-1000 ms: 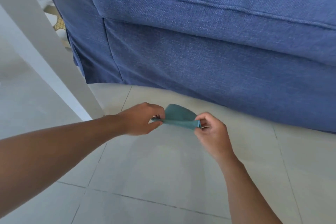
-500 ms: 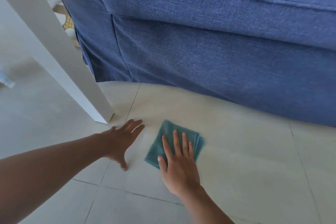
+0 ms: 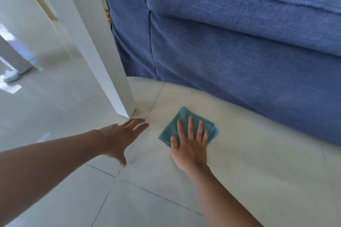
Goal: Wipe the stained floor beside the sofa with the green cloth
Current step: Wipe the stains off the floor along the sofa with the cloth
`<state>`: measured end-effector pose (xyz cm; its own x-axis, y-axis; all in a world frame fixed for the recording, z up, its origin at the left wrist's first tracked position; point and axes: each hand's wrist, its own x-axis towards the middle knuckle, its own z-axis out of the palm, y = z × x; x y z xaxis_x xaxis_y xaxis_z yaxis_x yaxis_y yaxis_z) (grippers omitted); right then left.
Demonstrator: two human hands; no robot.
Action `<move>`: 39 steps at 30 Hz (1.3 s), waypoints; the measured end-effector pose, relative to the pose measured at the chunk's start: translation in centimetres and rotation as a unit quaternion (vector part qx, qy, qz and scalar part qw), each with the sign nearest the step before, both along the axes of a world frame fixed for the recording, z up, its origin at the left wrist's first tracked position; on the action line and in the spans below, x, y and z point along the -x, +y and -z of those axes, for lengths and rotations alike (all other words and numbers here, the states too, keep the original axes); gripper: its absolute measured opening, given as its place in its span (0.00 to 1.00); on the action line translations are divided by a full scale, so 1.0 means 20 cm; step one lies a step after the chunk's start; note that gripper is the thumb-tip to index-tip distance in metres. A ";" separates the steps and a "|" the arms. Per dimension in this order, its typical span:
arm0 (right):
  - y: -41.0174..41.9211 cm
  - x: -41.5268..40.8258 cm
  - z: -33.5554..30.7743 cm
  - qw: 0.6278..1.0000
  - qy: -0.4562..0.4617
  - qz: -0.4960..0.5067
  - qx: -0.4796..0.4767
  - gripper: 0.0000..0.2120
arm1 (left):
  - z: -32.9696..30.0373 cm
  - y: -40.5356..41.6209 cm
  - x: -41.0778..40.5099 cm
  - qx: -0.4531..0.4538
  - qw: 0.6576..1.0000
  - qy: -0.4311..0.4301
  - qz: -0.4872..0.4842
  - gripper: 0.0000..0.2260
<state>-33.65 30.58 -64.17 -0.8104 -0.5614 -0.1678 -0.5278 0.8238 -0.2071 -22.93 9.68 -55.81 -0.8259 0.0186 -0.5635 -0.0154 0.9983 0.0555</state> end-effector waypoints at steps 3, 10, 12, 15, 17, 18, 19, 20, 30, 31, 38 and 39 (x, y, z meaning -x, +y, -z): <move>-0.25 -0.15 0.00 0.991 -0.026 -0.129 0.013 0.31 | -0.01 -0.05 -0.08 0.028 0.999 -0.003 -0.025 0.62; -0.28 -0.36 0.01 0.973 -0.036 -0.213 0.082 0.30 | 0.00 -0.13 -0.20 0.033 0.998 -0.002 -0.055 0.56; -0.17 -0.42 0.02 0.970 -0.039 -0.224 0.092 0.30 | 0.03 -0.12 -0.22 0.038 0.998 0.000 -0.047 0.53; 0.00 -0.52 0.00 0.966 -0.057 -0.234 0.094 0.29 | 0.07 -0.10 -0.26 0.040 0.997 0.029 -0.050 0.46; 0.05 -0.57 -0.02 0.963 -0.090 -0.217 0.133 0.28 | 0.08 -0.10 -0.27 0.038 0.998 0.048 -0.033 0.38; 0.05 -0.57 -0.04 0.961 -0.112 -0.186 0.170 0.25 | 0.07 -0.09 -0.26 0.033 0.997 0.066 -0.024 0.34; 0.04 -0.56 -0.05 0.961 -0.121 -0.142 0.207 0.23 | 0.06 -0.08 -0.24 0.027 0.996 0.088 -0.020 0.31; 0.03 -0.52 -0.04 0.962 -0.101 -0.092 0.236 0.21 | 0.06 -0.07 -0.21 0.022 0.994 0.110 -0.018 0.29; 0.00 -0.24 -0.12 0.973 -0.092 0.077 0.195 0.04 | 0.09 0.07 -0.08 -0.083 0.983 0.065 -0.150 0.13; 0.01 -0.25 -0.14 0.960 -0.108 0.094 0.243 0.06 | 0.06 0.04 -0.06 -0.135 0.972 0.039 -0.191 0.11; 0.01 -0.11 -0.30 0.892 -0.212 0.158 0.366 0.07 | -0.09 0.00 0.05 -0.385 0.841 0.056 -0.376 0.05; 0.00 -0.09 -0.30 0.888 -0.236 0.167 0.359 0.09 | -0.10 0.01 0.06 -0.372 0.849 0.067 -0.368 0.05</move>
